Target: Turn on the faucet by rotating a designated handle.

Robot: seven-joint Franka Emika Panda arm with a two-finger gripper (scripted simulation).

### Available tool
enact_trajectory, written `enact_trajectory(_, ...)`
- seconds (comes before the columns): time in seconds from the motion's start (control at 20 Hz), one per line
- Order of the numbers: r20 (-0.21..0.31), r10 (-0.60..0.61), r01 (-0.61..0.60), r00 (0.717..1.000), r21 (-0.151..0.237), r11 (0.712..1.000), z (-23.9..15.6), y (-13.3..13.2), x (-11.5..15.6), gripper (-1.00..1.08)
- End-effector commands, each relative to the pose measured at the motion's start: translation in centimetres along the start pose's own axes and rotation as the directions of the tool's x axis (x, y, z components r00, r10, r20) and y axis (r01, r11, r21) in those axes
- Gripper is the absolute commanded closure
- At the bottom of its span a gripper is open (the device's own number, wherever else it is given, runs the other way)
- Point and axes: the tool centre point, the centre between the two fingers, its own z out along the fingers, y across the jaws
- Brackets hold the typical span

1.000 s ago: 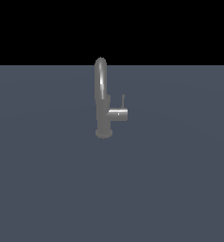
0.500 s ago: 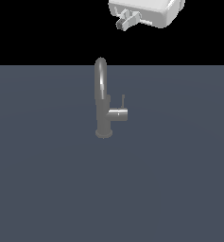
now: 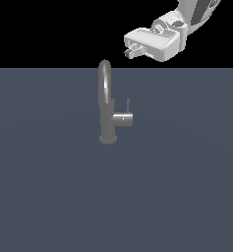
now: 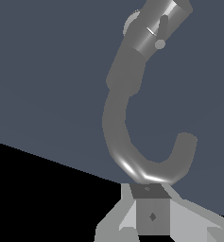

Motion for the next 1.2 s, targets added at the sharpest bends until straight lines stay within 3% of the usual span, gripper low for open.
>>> enact_trajectory(0.0, 0.052, 0.045, -0.047, 0.998, 0.045, 0.998, 0.2, -0.2, 2.1, 1.08)
enact_trajectory(0.25, 0.168, 0.133, -0.156, 0.977, 0.131, 0.979, 1.1, -0.4, 6.4, 1.08)
enact_trajectory(0.55, 0.302, 0.215, -0.285, 0.929, 0.21, 0.935, 2.7, -0.3, 11.2, 1.08)
enact_trajectory(0.85, 0.401, 0.262, -0.382, 0.878, 0.255, 0.888, 4.4, 0.0, 14.6, 1.08)
enact_trajectory(1.15, 0.45, 0.281, -0.43, 0.848, 0.273, 0.86, 5.4, 0.2, 16.2, 1.08)
